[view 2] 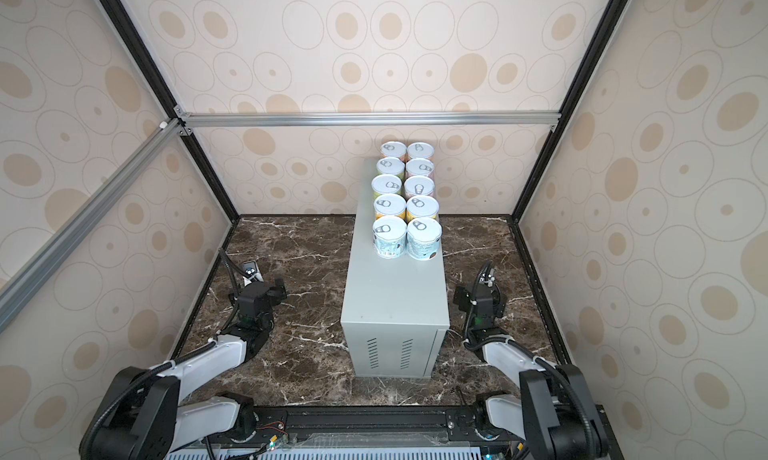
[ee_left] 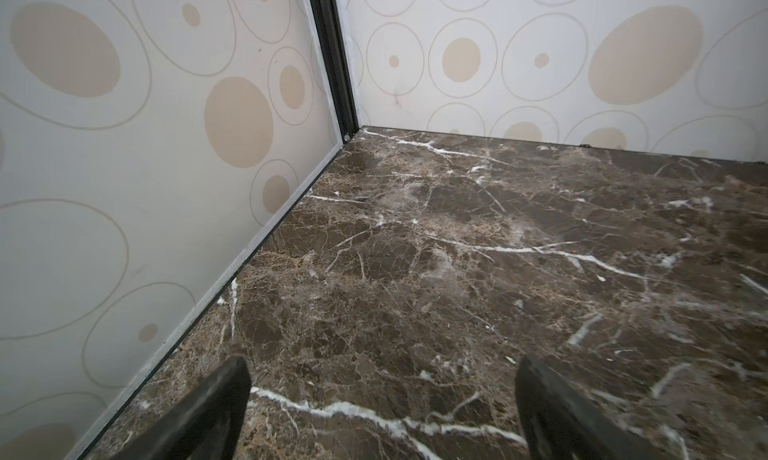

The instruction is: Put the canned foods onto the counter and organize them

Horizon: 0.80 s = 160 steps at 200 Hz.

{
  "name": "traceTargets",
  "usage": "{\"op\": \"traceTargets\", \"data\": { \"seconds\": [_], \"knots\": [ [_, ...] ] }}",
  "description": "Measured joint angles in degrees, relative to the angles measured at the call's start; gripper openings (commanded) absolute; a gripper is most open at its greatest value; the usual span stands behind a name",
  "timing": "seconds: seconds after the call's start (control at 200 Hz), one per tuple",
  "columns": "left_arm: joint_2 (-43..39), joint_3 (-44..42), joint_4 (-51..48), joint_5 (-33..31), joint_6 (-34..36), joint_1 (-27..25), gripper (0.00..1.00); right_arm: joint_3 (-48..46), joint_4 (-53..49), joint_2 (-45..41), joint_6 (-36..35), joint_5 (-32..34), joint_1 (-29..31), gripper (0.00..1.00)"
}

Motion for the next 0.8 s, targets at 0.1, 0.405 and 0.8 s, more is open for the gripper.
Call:
{"op": "traceTargets", "data": {
  "seconds": [0.1, 0.405, 0.8],
  "knots": [
    [4.68, -0.81, 6.10, 1.11, 1.42, 1.25, 0.99, 1.64, 1.44, 4.02, -0.83, -0.17, -0.76, 1.00],
    [14.36, -1.44, 20.15, 2.95, 6.67, 2.73, 0.99, 3.78, 6.08, 11.47, -1.55, -0.87, -3.58, 1.00],
    [15.65, -11.04, 39.67, 5.38, 8.68, 4.13, 0.99, -1.51, 15.39, 10.91, -1.88, -3.65, -3.98, 1.00]
  ]
}}
